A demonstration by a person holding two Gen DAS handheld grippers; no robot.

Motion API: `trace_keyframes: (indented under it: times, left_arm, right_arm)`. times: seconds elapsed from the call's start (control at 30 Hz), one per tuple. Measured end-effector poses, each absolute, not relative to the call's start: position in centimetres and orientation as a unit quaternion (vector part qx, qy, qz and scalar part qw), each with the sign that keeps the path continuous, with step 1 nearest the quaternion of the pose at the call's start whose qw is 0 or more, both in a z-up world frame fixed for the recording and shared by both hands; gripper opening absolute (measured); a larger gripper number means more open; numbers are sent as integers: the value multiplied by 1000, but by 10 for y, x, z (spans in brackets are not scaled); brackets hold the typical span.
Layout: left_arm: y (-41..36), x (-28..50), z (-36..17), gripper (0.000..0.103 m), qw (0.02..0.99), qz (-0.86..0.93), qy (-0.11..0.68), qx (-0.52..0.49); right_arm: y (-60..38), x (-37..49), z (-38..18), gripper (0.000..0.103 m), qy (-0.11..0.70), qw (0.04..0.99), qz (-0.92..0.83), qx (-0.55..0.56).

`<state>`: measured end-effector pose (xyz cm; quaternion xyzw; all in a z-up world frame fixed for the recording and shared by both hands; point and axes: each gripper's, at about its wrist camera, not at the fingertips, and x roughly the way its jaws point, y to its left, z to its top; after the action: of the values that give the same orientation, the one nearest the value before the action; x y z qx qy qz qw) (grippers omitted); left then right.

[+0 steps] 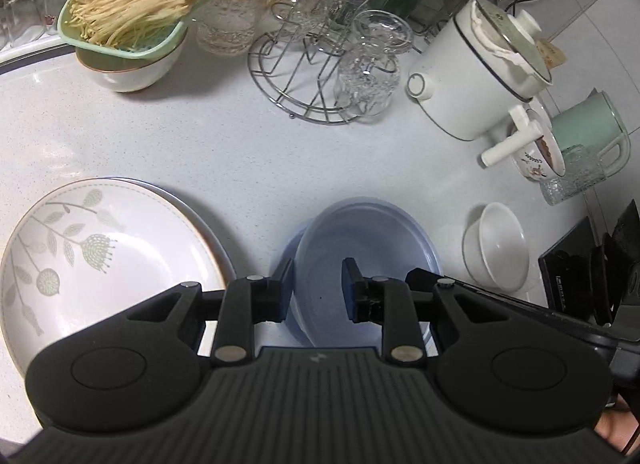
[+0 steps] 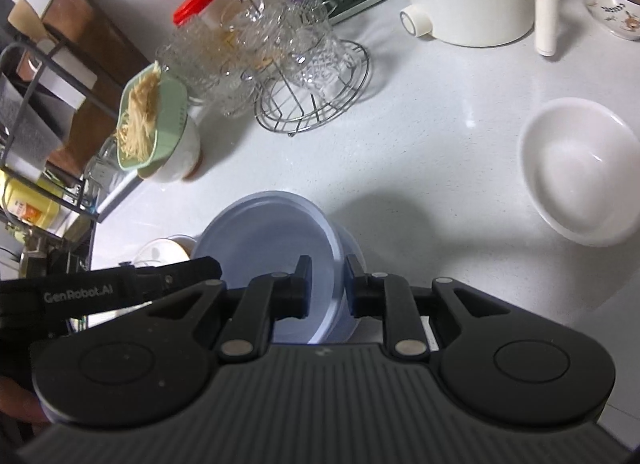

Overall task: Organize plates and bowls
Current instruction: 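Lower it into the first light-blue bowl and open both grippers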

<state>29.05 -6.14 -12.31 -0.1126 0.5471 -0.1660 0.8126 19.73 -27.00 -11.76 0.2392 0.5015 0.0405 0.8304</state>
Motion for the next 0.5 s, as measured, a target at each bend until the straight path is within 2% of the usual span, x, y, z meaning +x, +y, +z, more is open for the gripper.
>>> trace_keyframes:
  times: [0.07,0.13,0.27,0.37,0.5]
  left_arm:
    - [-58,293,-125,30,812,-164,548,-113]
    - [-56,295,-127,38,809,-168,554,-103]
    - [-55,292,-121,39,821,-167,542,-72]
    - [-50,291,-111,39,828,-167,530,-75]
    - [-47,286,-95,39,836,-177,513,-76]
  right_arm:
    - [-267,201,-120,21,506,829,38,234]
    - [-266,201,-119,21,502,833,34,229]
    - [-266,197,-114,27,497,837,23,227]
    - [-267,193,-108,36,487,846,9,216]
    - [-267,187,-97,37,474,855,1,213]
